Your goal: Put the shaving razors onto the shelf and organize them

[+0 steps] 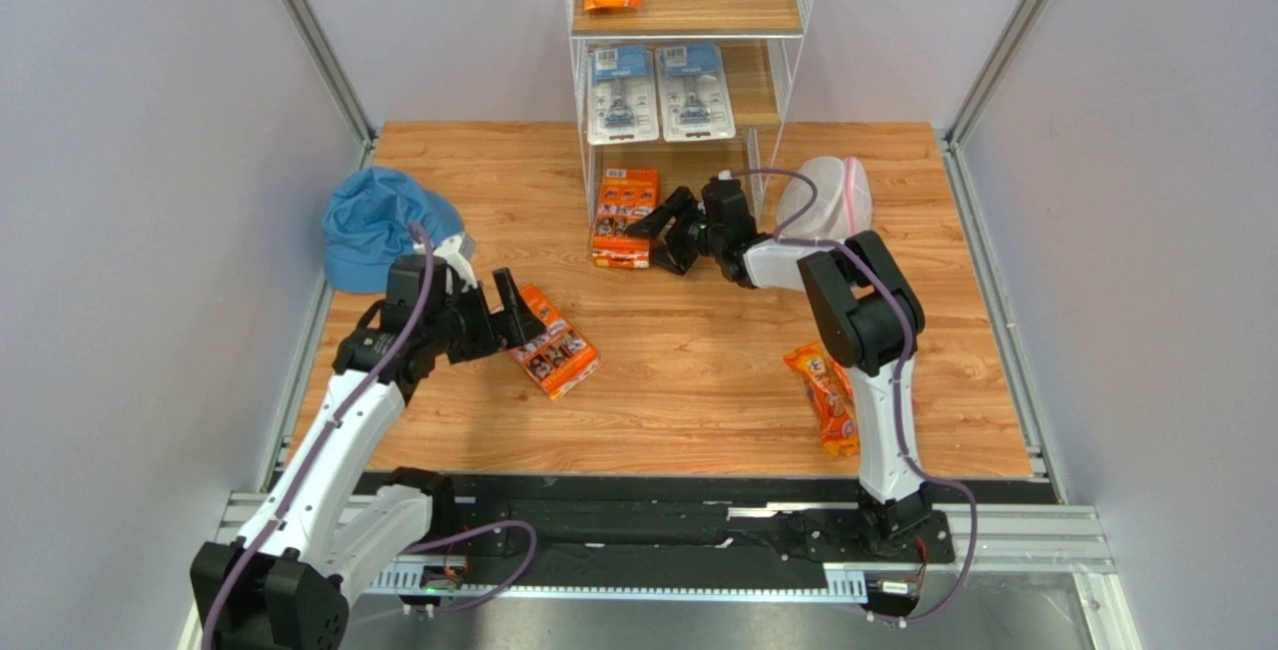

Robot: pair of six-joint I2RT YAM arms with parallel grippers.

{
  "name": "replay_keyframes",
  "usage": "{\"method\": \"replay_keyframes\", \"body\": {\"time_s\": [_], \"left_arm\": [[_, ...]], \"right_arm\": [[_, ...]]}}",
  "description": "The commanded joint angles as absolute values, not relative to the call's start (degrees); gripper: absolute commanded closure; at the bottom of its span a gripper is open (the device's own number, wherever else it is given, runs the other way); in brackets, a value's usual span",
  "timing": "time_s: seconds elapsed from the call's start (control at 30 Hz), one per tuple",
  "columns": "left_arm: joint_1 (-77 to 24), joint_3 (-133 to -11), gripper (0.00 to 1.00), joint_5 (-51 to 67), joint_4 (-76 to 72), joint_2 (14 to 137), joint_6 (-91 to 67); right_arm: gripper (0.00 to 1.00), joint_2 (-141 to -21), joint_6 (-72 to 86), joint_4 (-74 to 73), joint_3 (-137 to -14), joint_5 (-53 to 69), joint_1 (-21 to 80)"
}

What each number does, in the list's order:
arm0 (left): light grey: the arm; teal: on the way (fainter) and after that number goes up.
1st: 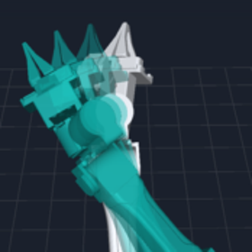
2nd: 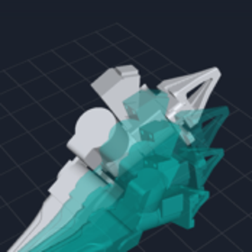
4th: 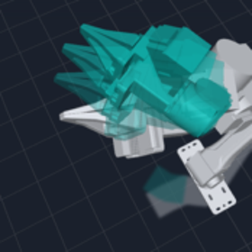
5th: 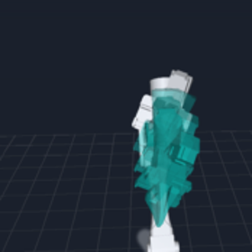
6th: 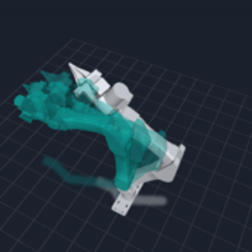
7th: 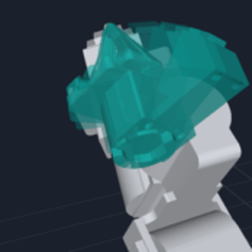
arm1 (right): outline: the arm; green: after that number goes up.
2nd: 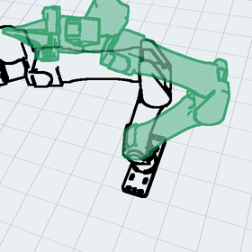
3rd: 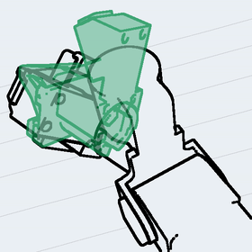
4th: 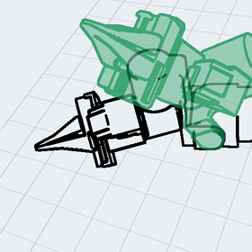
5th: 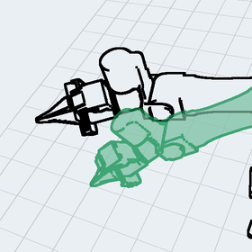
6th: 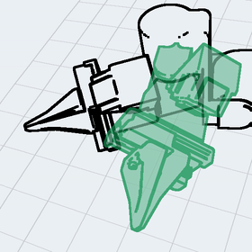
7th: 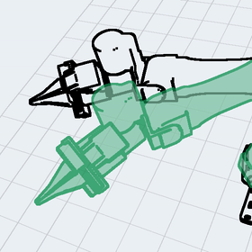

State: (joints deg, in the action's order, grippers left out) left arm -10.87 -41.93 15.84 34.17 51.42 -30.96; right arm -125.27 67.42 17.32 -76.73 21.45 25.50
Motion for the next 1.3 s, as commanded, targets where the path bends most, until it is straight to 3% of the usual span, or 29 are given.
{"method": "replay_keyframes", "body": {"time_s": [0.0,0.23,0.4,0.5,0.53,0.63,0.73,0.9,1.27], "left_arm": [[-11.1,-42.7,0.01,18.3,31.0,52.5,-31.1],[-11.0,-42.3,0.01,19.0,30.5,52.6,-31.2],[-11.0,-41.2,0.01,19.0,30.0,52.7,-31.1],[-11.0,-40.9,0.01,18.8,29.9,52.7,-30.9],[-11.0,-40.8,0.01,18.7,29.8,52.9,-30.9],[-11.0,-40.6,0.01,18.8,29.4,53.1,-31.0],[-11.0,-40.6,0.01,19.1,29.3,53.2,-31.3],[-11.0,-40.7,0.01,18.9,29.2,53.0,-31.1],[-11.0,-41.1,0.02,18.8,29.5,52.9,-31.0]], "right_arm": [[0.3,-120.0,65.8,17.2,-74.3,18.8,25.9],[0.27,-116.8,64.4,16.6,-70.1,17.7,26.9],[0.31,-114.0,61.1,13.7,-67.8,16.0,29.6],[0.5,-112.9,59.3,12.4,-66.7,14.1,31.6],[0.66,-113.3,59.6,12.7,-66.3,14.0,32.0],[0.87,-116.0,64.5,17.9,-65.8,16.7,32.5],[0.99,-121.1,71.1,24.9,-65.9,18.8,32.5],[1.0,-126.9,78.0,30.3,-67.7,19.1,33.0],[1.0,-130.7,78.0,23.1,-73.8,15.2,32.8]]}}
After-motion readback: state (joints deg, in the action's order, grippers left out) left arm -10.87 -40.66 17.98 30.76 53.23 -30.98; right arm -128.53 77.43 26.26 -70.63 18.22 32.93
